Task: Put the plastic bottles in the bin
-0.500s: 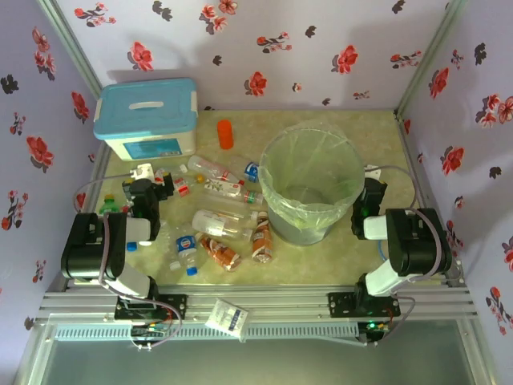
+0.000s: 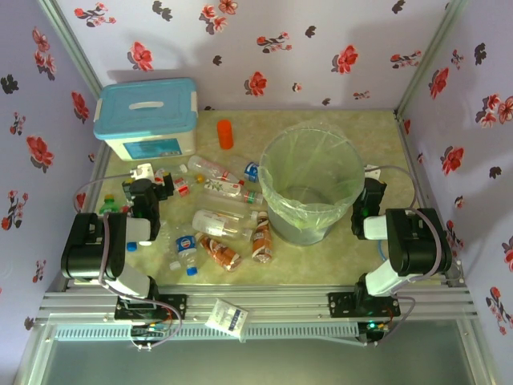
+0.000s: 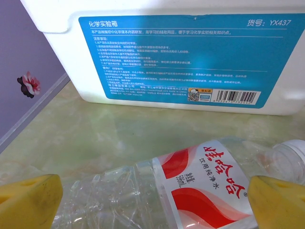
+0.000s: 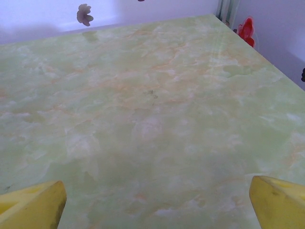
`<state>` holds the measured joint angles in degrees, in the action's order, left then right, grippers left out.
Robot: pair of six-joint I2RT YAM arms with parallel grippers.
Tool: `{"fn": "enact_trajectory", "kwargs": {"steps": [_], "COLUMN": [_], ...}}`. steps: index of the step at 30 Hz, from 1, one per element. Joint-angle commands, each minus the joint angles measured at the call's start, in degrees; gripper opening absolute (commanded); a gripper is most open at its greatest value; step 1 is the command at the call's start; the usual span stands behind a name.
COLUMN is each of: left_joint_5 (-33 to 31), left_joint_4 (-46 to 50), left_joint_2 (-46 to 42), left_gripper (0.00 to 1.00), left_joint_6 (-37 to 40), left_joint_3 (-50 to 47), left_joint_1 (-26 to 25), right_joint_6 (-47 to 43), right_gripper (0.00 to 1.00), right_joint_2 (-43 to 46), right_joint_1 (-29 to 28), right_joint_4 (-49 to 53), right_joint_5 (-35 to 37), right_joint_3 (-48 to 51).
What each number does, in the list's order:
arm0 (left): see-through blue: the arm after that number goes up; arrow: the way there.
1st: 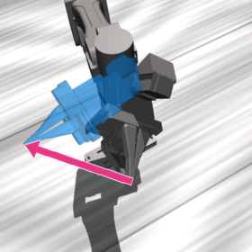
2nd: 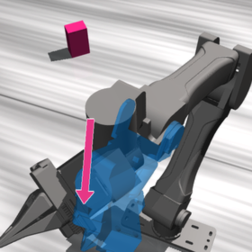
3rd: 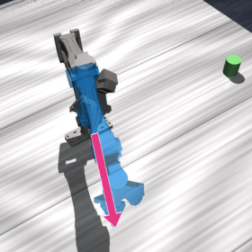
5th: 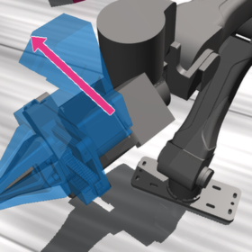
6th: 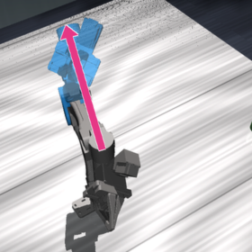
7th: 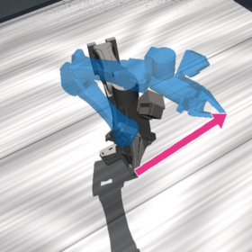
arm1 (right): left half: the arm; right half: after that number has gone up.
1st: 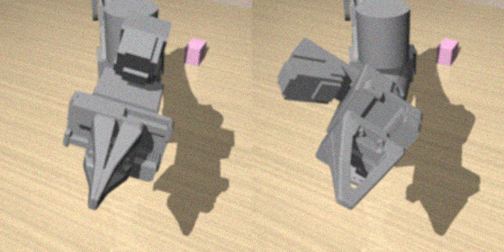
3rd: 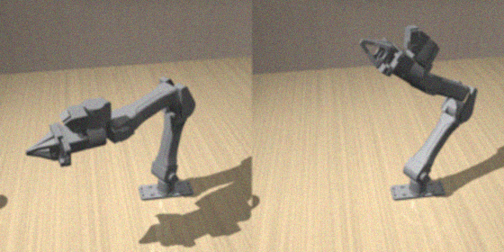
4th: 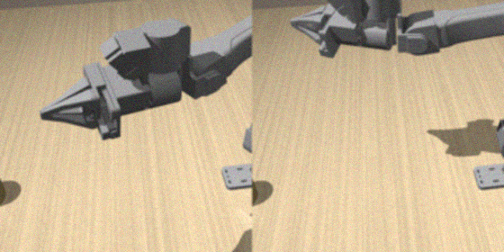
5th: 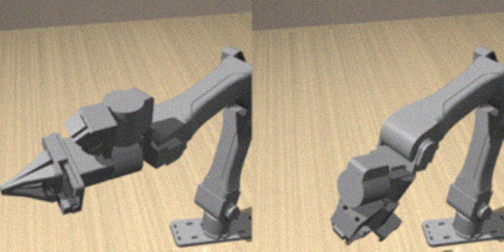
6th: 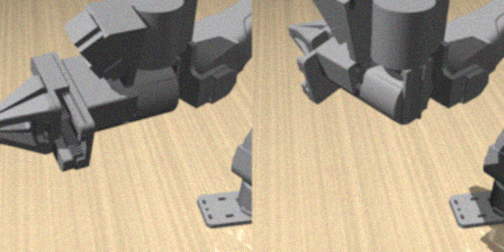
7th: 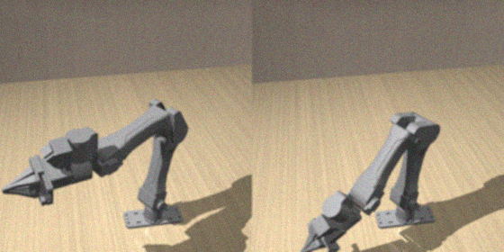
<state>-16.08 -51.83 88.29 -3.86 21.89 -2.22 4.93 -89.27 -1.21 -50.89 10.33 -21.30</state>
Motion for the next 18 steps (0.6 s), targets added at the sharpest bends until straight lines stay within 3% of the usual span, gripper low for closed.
{"fn": "enact_trajectory", "kwargs": {"steps": [1,12,15,18], "left_joint_5": [-0.44,2.63,3.2,2.36], "left_joint_4": [-1.21,0.14,14.71,32.6], "left_joint_2": [0.41,0.03,-7.76,-18.08], "left_gripper": [1.0,1.0,1.0,1.0], "left_joint_6": [0.33,1.14,1.65,-1.75], "left_joint_3": [-0.18,0.4,5.06,11.96], "left_joint_1": [0.73,1.18,0.6,0.47], "right_joint_6": [0.41,1.61,3.4,9.84], "right_gripper": [0.99,0.99,0.99,0.99], "right_joint_2": [-0.24,0.58,5.76,13.67], "right_joint_1": [0.53,0.73,1.35,4.18], "right_joint_4": [0.49,0.46,6.76,30.06], "right_joint_5": [-0.5,1.71,4.65,7.56], "right_joint_3": [-1.2,-1.05,-2.19,-8.62]}}
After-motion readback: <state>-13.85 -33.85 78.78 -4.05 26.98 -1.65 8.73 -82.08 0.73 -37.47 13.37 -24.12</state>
